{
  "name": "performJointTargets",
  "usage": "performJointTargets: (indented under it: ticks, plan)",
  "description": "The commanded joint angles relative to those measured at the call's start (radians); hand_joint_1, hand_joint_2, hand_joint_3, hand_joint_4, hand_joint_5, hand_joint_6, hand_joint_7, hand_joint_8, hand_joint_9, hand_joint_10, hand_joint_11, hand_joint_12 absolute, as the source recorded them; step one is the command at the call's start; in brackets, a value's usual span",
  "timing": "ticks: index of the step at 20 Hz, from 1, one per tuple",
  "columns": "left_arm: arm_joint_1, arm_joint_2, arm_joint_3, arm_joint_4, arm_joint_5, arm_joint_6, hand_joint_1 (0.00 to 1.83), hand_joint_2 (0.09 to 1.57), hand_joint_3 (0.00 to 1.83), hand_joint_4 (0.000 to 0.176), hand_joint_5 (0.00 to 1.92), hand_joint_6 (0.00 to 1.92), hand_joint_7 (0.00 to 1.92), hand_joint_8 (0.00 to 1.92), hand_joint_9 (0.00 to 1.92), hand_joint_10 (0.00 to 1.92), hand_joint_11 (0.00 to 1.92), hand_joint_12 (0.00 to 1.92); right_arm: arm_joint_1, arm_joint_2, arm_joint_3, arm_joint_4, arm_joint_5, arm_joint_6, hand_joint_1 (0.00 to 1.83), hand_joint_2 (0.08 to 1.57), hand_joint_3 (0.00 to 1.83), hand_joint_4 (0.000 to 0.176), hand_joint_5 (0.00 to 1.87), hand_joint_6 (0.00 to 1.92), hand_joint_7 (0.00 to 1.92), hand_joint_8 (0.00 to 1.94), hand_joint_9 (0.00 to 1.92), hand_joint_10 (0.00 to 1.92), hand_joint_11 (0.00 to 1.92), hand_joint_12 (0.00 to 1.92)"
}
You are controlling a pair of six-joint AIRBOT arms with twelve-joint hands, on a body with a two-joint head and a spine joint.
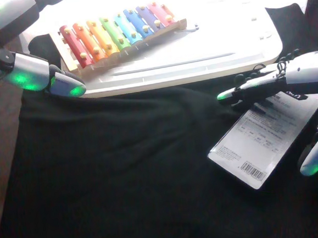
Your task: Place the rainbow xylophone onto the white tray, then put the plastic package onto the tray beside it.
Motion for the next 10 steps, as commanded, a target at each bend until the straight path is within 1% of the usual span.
performJointTargets:
  ticks: [1, 2, 3, 4, 5, 6, 7, 8, 9, 10]
  plan:
    - [-0.004, 0.0, -0.005, -0.021, -0.123, -0.002, 0.93, 0.73, 0.0, 0.155, 0.0, 0.0, 0.0, 0.0, 0.0, 0.0, 0.0, 0.0, 0.011, -0.003, 0.005, 0.037, 0.042, 0.009, 0.91, 0.61, 0.0, 0.105, 0.1, 0.0, 0.34, 0.0, 0.3, 0.0, 0.06, 0.8]
    - [-0.004, 0.0, -0.005, -0.021, -0.123, -0.002, 0.93, 0.73, 0.0, 0.172, 0.0, 0.0, 0.0, 0.0, 0.0, 0.0, 0.0, 0.0, 0.011, -0.004, 0.007, 0.029, 0.038, 0.011, 0.92, 0.62, 0.0, 0.104, 0.09, 0.0, 0.29, 0.0, 0.26, 0.0, 0.01, 0.78]
    - [-0.004, 0.0, -0.005, -0.021, -0.123, -0.002, 0.94, 0.73, 0.0, 0.171, 0.0, 0.0, 0.0, 0.0, 0.0, 0.0, 0.0, 0.0, 0.011, -0.006, 0.011, 0.014, 0.032, 0.019, 0.92, 0.62, 0.0, 0.094, 0.1, 0.0, 0.32, 0.02, 0.27, 0.01, 0.01, 0.78]
    - [-0.004, 0.0, -0.005, -0.021, -0.123, -0.002, 0.93, 0.72, 0.0, 0.158, 0.0, 0.0, 0.0, 0.0, 0.0, 0.0, 0.0, 0.0, 0.011, -0.007, 0.014, 0.001, 0.027, 0.028, 0.91, 0.62, 0.0, 0.094, 0.09, 0.01, 0.31, 0.01, 0.29, 0.01, 0.07, 0.8]
    - [-0.004, 0.0, -0.005, -0.021, -0.123, -0.002, 0.93, 0.73, 0.0, 0.155, 0.0, 0.0, 0.0, 0.0, 0.0, 0.0, 0.0, 0.0, 0.011, -0.01, 0.018, -0.011, 0.024, 0.039, 0.92, 0.62, 0.0, 0.096, 0.08, 0.0, 0.28, 0.0, 0.26, 0.0, 0.06, 0.8]
    - [-0.003, 0.0, -0.005, -0.021, -0.123, -0.002, 0.93, 0.73, 0.0, 0.155, 0.0, 0.0, 0.0, 0.0, 0.0, 0.0, 0.0, 0.0, 0.011, -0.012, 0.022, -0.023, 0.022, 0.047, 0.92, 0.62, 0.0, 0.096, 0.08, 0.0, 0.28, 0.0, 0.26, 0.0, 0.06, 0.8]
    - [-0.003, 0.0, -0.005, -0.021, -0.124, -0.002, 0.93, 0.74, 0.0, 0.155, 0.0, 0.0, 0.0, 0.0, 0.0, 0.0, 0.0, 0.0, 0.011, -0.016, 0.024, -0.03, 0.019, 0.05, 0.92, 0.63, 0.0, 0.09, 0.07, 0.0, 0.23, 0.0, 0.22, 0.0, 0.03, 0.78]
    - [-0.002, 0.0, -0.005, -0.021, -0.124, -0.002, 0.93, 0.74, 0.0, 0.148, 0.0, 0.0, 0.0, 0.0, 0.0, 0.0, 0.0, 0.0, 0.011, -0.017, 0.024, -0.032, 0.017, 0.05, 0.96, 0.64, 0.0, 0.058, 0.09, 0.01, 0.24, 0.01, 0.24, 0.01, 0.06, 0.8]
    - [-0.002, 0.0, -0.005, -0.021, -0.124, -0.002, 0.92, 0.74, 0.0, 0.147, 0.0, 0.0, 0.0, 0.0, 0.0, 0.0, 0.0, 0.0, 0.011, -0.018, 0.026, -0.034, 0.014, 0.05, 0.98, 0.63, 0.0, 0.049, 0.11, 0.01, 0.25, 0.01, 0.25, 0.01, 0.06, 0.8]
    - [-0.001, 0.0, -0.005, -0.021, -0.125, -0.002, 0.91, 0.73, 0.0, 0.153, 0.0, 0.0, 0.0, 0.0, 0.0, 0.0, 0.0, 0.0, 0.011, -0.019, 0.027, -0.035, 0.013, 0.05, 1.06, 0.65, 0.0, 0.0, 0.21, 0.02, 0.25, 0.0, 0.21, 0.0, 0.0, 0.64]
